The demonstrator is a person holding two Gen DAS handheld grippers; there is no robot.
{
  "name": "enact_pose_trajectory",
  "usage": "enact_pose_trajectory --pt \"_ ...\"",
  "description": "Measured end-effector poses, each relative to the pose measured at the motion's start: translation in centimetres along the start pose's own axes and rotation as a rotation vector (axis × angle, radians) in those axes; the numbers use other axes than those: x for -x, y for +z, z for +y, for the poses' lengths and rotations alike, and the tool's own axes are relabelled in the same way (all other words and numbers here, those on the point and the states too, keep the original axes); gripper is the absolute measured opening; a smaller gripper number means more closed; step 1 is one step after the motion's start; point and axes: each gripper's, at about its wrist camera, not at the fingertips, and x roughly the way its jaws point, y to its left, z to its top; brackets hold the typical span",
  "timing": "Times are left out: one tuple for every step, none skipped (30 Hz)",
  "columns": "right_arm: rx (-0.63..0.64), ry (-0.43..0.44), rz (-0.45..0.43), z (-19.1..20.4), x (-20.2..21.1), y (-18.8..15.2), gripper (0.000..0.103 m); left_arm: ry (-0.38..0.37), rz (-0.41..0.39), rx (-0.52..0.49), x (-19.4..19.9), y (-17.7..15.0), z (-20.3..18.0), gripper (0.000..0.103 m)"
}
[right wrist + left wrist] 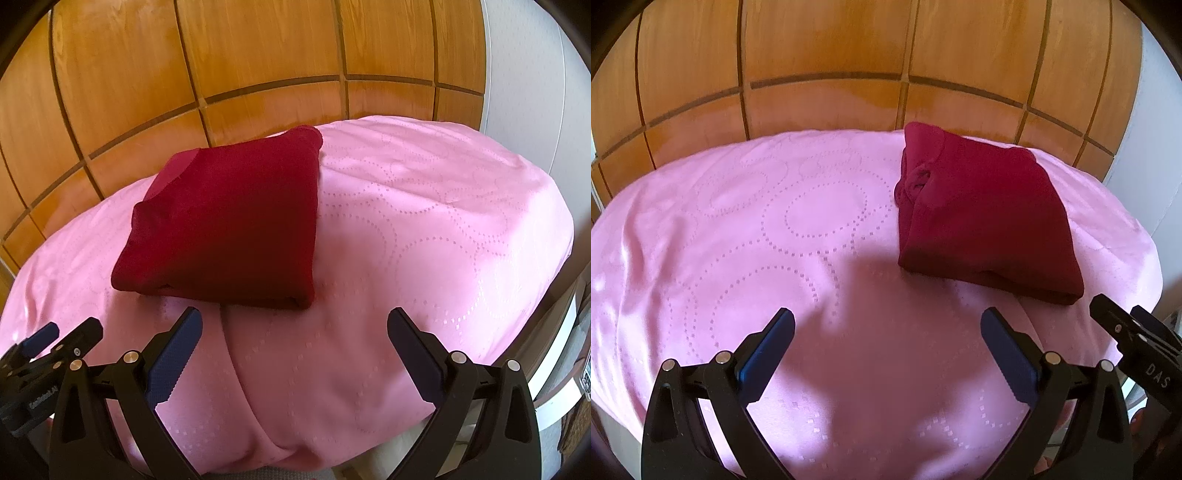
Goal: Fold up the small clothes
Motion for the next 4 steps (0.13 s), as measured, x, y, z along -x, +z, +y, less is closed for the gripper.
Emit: enact_pose_trajectory --pt "0.002 -0.001 0.003 0.0 -0.2 0.2 0.099 0.001 0.009 0.006 -0.3 0.0 0.2 0.101" --pt "0.005 -0.004 0.007 -0.1 -0.4 0.2 0.099 0.003 0.015 0.011 -0.6 0.1 0.3 0.101" --pt "0.009 -0.007 0.014 -0.1 -0.7 0.2 0.099 0.004 0.027 0.022 -1.0 0.2 0.7 0.101" --pt "0.011 -0.007 0.017 -0.2 -0.9 0.3 0.099 0.003 0.038 0.033 -1.4 0.4 1.1 0.101"
